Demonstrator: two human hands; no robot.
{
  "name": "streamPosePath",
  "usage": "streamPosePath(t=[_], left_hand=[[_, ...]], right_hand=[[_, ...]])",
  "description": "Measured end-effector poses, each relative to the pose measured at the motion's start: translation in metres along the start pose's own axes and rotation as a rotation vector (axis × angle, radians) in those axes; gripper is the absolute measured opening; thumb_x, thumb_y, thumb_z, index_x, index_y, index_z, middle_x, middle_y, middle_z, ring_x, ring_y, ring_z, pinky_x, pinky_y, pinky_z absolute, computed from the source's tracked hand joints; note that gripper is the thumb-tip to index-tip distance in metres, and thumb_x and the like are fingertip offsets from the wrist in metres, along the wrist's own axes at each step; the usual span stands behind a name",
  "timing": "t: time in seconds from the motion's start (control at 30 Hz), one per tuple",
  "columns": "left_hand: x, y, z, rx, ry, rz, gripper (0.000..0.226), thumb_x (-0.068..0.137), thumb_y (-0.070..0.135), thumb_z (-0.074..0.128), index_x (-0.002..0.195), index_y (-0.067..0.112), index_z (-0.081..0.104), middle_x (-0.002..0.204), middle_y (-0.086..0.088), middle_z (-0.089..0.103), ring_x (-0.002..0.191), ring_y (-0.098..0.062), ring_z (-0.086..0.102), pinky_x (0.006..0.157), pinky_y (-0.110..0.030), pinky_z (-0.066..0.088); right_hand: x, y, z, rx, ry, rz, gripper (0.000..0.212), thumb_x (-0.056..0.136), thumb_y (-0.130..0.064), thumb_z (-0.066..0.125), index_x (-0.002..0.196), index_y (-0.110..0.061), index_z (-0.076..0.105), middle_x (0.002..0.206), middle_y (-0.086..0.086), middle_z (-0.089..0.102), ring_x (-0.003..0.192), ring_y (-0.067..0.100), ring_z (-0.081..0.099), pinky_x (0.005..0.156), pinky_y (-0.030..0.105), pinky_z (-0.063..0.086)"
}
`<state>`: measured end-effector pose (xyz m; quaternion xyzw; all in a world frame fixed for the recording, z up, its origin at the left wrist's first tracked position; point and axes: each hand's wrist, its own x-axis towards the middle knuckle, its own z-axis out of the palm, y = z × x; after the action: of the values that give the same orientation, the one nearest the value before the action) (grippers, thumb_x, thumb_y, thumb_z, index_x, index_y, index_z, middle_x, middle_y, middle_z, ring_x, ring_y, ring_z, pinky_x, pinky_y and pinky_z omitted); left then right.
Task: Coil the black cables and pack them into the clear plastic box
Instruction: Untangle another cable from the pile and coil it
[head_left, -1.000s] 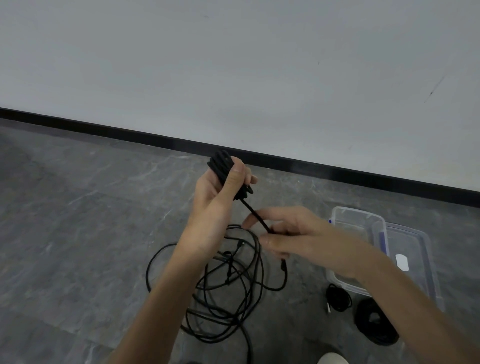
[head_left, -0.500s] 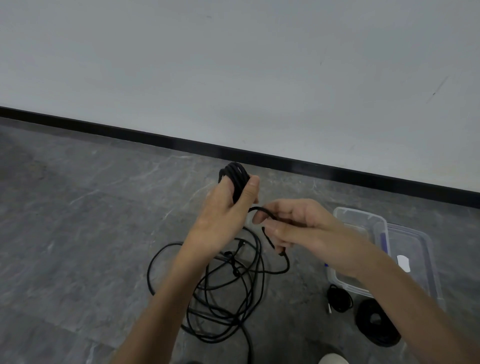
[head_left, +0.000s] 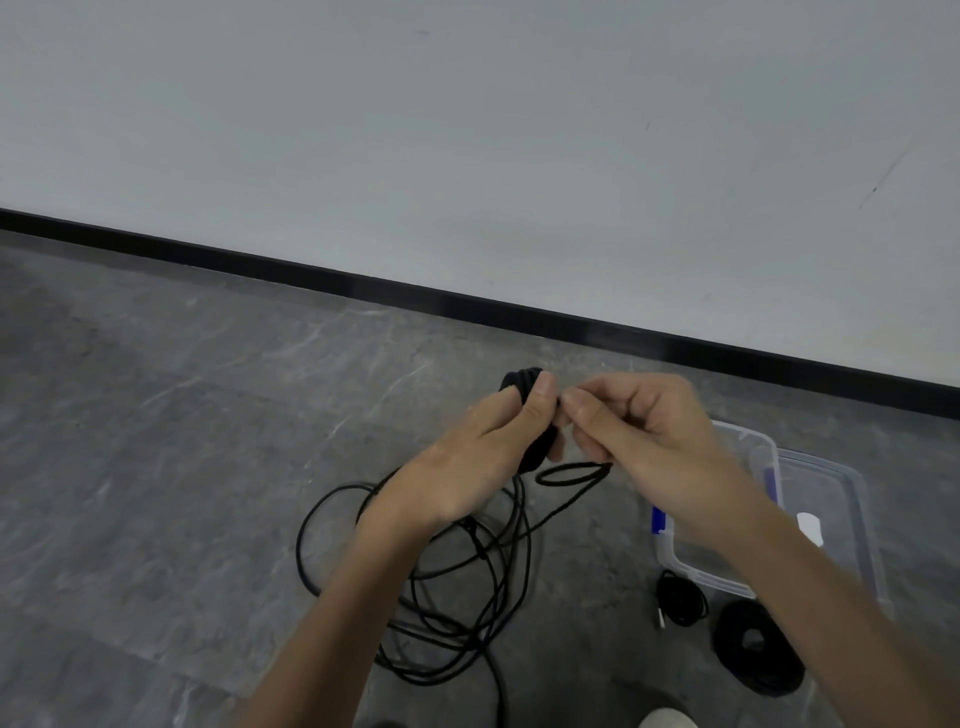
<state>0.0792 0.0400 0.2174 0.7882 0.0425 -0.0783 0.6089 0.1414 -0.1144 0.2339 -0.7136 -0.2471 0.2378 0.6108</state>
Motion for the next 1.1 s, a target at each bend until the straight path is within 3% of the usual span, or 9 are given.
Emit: streamPosePath(t=[0.07, 0.17, 0.33, 0.43, 0.5, 0.67, 0.83, 0.97, 1.1], left_hand=[[0.0, 0.001, 0.0, -0.011, -0.065, 0.025, 0.061, 0.096, 0.059, 0.027, 0.094, 0.01, 0.064, 0.094, -0.016, 0.063, 0.094, -0.034, 0.059, 0.093, -0.048, 0.049], [-0.001, 0.002, -0.001, -0.038, -0.128, 0.037, 0.047, 0.098, 0.049, 0.029, 0.089, 0.017, 0.063, 0.081, -0.002, 0.059, 0.08, -0.017, 0.056, 0.08, -0.029, 0.047], [-0.002, 0.0, -0.003, -0.021, -0.197, 0.056, 0.028, 0.099, 0.038, 0.038, 0.092, 0.023, 0.06, 0.078, 0.006, 0.058, 0.077, -0.008, 0.055, 0.074, -0.025, 0.044], [-0.004, -0.002, -0.003, 0.013, -0.245, 0.036, 0.028, 0.099, 0.039, 0.038, 0.093, 0.02, 0.059, 0.077, 0.006, 0.059, 0.076, -0.008, 0.055, 0.074, -0.025, 0.043], [-0.005, 0.0, -0.001, -0.023, -0.262, 0.027, 0.029, 0.101, 0.035, 0.037, 0.088, 0.021, 0.058, 0.073, 0.008, 0.058, 0.074, -0.006, 0.055, 0.074, -0.023, 0.043], [-0.005, 0.004, 0.001, -0.115, -0.29, -0.009, 0.036, 0.099, 0.038, 0.036, 0.088, 0.013, 0.059, 0.065, 0.011, 0.057, 0.073, -0.013, 0.056, 0.078, -0.031, 0.043], [-0.005, 0.008, 0.002, -0.145, -0.304, 0.038, 0.036, 0.101, 0.034, 0.035, 0.088, 0.008, 0.057, 0.065, 0.005, 0.052, 0.072, -0.016, 0.056, 0.076, -0.031, 0.043], [-0.006, 0.009, 0.002, -0.199, -0.308, 0.023, 0.043, 0.1, 0.044, 0.031, 0.087, 0.013, 0.058, 0.064, 0.008, 0.054, 0.075, -0.021, 0.057, 0.083, -0.037, 0.044], [-0.006, 0.009, 0.001, -0.277, -0.267, 0.029, 0.047, 0.101, 0.043, 0.027, 0.082, 0.014, 0.059, 0.061, 0.007, 0.053, 0.073, -0.024, 0.056, 0.085, -0.048, 0.042]], right_hand=[[0.0, 0.001, 0.001, -0.077, 0.035, -0.045, 0.021, 0.093, -0.01, 0.055, 0.079, -0.014, 0.07, 0.05, -0.005, 0.058, 0.047, 0.001, 0.052, 0.053, 0.011, 0.042], [0.0, 0.002, 0.001, -0.144, 0.06, -0.092, 0.022, 0.092, -0.009, 0.058, 0.077, -0.018, 0.071, 0.051, -0.004, 0.06, 0.048, 0.003, 0.058, 0.054, 0.013, 0.045], [-0.001, 0.002, 0.005, -0.178, 0.123, -0.131, 0.011, 0.085, -0.013, 0.067, 0.075, -0.016, 0.07, 0.051, -0.007, 0.063, 0.046, 0.002, 0.058, 0.049, 0.012, 0.044], [0.0, 0.001, 0.002, -0.041, 0.209, -0.095, 0.026, 0.069, -0.027, 0.076, 0.079, -0.01, 0.059, 0.058, 0.007, 0.068, 0.049, 0.021, 0.059, 0.051, 0.037, 0.05], [0.002, 0.001, -0.001, -0.021, 0.217, -0.088, 0.036, 0.064, -0.03, 0.076, 0.079, -0.006, 0.054, 0.059, 0.009, 0.068, 0.051, 0.025, 0.056, 0.056, 0.043, 0.051], [0.008, 0.008, -0.008, -0.084, 0.21, -0.132, 0.03, 0.063, -0.035, 0.077, 0.076, -0.011, 0.065, 0.068, 0.005, 0.067, 0.068, 0.029, 0.065, 0.068, 0.041, 0.054], [0.011, 0.011, -0.014, -0.053, 0.15, -0.132, 0.011, 0.07, -0.028, 0.07, 0.075, -0.018, 0.072, 0.068, -0.007, 0.071, 0.067, 0.007, 0.067, 0.067, 0.022, 0.055], [0.011, 0.014, -0.018, -0.105, 0.102, -0.128, 0.01, 0.076, -0.031, 0.065, 0.079, -0.031, 0.075, 0.077, -0.007, 0.074, 0.077, 0.015, 0.07, 0.076, 0.035, 0.058], [0.012, 0.017, -0.021, -0.165, 0.065, -0.162, 0.014, 0.084, -0.022, 0.061, 0.084, -0.027, 0.074, 0.083, -0.003, 0.074, 0.08, 0.015, 0.07, 0.078, 0.03, 0.058]])
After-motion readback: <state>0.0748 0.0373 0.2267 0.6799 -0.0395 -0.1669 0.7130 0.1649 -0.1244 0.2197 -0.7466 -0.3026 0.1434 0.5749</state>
